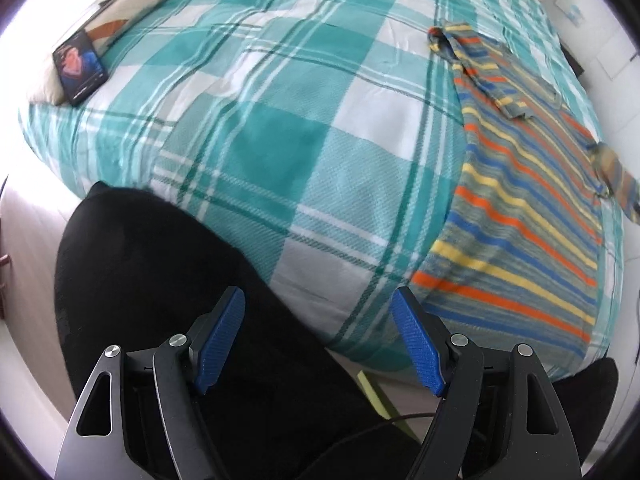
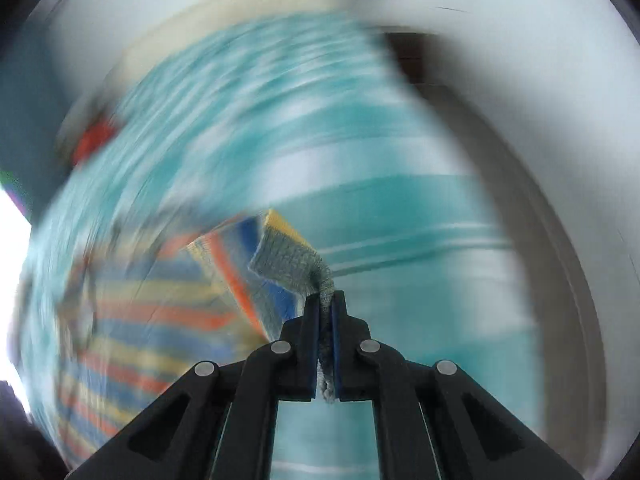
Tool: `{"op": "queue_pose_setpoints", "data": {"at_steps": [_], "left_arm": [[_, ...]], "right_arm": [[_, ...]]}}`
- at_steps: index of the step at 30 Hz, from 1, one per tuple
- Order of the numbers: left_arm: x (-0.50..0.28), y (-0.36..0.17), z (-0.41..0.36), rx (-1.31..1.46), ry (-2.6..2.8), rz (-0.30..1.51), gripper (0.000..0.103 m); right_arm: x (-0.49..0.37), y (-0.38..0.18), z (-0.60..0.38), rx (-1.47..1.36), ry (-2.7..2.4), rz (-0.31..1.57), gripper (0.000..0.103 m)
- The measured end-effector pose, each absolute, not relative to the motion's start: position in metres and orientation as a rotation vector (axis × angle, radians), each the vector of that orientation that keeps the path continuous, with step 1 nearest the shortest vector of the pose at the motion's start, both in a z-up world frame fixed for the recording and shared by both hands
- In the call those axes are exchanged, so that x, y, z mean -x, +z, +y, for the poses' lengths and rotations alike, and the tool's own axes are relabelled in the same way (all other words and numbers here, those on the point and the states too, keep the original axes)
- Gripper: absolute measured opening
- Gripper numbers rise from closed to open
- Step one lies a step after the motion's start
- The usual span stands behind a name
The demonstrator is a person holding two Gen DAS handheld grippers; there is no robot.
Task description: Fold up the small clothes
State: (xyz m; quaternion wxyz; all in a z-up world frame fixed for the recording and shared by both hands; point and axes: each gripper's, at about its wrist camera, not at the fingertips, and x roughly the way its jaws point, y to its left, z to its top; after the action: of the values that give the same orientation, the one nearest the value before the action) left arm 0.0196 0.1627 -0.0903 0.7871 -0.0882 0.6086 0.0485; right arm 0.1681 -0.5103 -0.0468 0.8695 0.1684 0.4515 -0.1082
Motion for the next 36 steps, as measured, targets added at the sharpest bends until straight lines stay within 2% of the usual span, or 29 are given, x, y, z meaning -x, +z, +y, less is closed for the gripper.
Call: {"op": "queue_pose_setpoints", "data": {"at_steps": [4, 10, 15, 18, 20, 22, 23, 26, 30, 36], "left_arm": [[-0.031, -0.089, 0.135, 0.184, 0.042, 1.315, 0.078], [-0.031, -0.071, 0.095, 0.089, -0.03, 1.279, 0.078], [-0.024, -0.077, 0.1, 0.07, 0.008, 1.298, 0.078], [-0.019, -0.085, 0.108, 0.092, 0.031, 1.329, 0.078], [-0.018, -0.088, 0.111, 0.086, 0.047, 1.336, 0.078], [-0.018, -0.088, 0.112, 0.08, 0.055, 1.327, 0.078], [-0.02, -0.088, 0.113, 0.077, 0.059, 1.312, 0.078], [-0.032, -0.09, 0.119, 0.095, 0.069, 1.27, 0.078], [-0.052, -0.1, 0.132, 0.137, 0.106, 1.221, 0.078], [-0.055, -0.109, 0.144, 0.187, 0.136, 1.206, 0.078]], "right_arm": [[-0.131, -0.051, -0.589, -0.501, -0.381, 0.965, 0.005], [-0.107, -0.099, -0.61, -0.769, -0.42, 1.025, 0.004], [-0.074, -0.126, -0.61, -0.805, -0.481, 1.056, 0.003], [-0.084, -0.121, -0.596, -0.678, -0.486, 1.094, 0.004], [-0.09, -0.115, -0.59, -0.589, -0.432, 1.117, 0.008], [-0.097, -0.104, -0.585, -0.509, -0.404, 1.154, 0.025], [-0.097, -0.094, -0.586, -0.447, -0.412, 1.154, 0.028], [-0.121, -0.05, -0.569, -0.264, -0.337, 1.086, 0.028], [-0.206, -0.016, -0.512, -0.202, -0.044, 1.049, 0.028], [-0.329, -0.064, -0.435, -0.217, 0.208, 1.165, 0.028]]}}
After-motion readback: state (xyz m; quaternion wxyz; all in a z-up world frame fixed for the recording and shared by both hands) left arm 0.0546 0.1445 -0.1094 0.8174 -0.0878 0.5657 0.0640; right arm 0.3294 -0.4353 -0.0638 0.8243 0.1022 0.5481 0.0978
